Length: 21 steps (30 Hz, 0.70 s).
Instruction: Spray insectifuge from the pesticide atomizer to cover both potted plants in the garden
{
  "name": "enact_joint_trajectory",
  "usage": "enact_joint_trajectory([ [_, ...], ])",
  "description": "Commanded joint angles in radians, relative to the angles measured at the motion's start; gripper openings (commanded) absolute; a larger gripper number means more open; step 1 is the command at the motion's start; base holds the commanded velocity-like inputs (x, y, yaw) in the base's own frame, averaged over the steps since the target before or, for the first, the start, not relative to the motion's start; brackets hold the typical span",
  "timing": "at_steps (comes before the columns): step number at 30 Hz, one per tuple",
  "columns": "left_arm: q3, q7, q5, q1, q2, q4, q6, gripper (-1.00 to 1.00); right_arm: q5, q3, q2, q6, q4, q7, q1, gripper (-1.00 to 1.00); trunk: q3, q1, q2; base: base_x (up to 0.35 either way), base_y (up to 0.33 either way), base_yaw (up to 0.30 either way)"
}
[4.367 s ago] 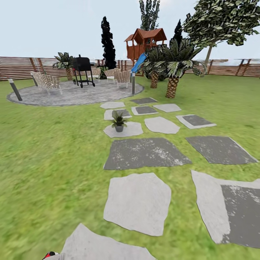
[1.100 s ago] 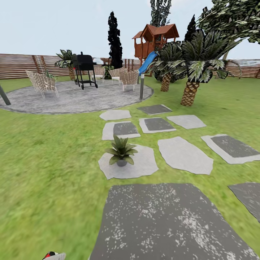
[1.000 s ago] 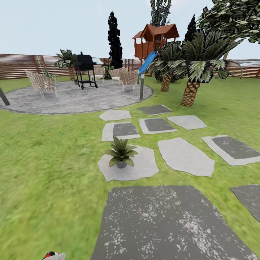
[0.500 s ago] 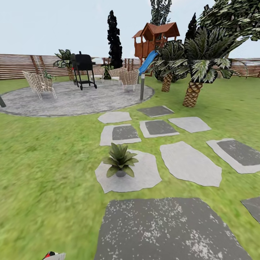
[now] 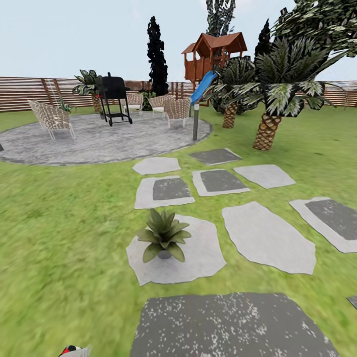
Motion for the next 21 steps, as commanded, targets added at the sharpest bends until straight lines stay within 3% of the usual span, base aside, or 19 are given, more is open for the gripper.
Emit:
enact_joint_trajectory([
  [1,-0.002,-0.002,0.009,0.000,0.000,0.001,-0.003,-1.00,0.006,-0.003,0.001,-0.003,0.000,-0.004,-0.001,1.00,-0.001,0.000,0.000,0.340,0.000,0.000],
  [13,0.002,0.000,0.013,-0.001,0.004,0.000,-0.003,-1.00,0.008,-0.004,0.016,-0.004,-0.001,0.000,-0.001,1.00,-0.001,0.000,0.000,0.340,0.000,0.000],
  [21,0.000,-0.010,0.011,0.000,-0.017,-0.001,-0.003,-1.00,0.010,-0.003,0.017,-0.004,-0.001,0.000,-0.001,1.00,-0.001,0.000,0.000,0.340,0.007,0.000],
])
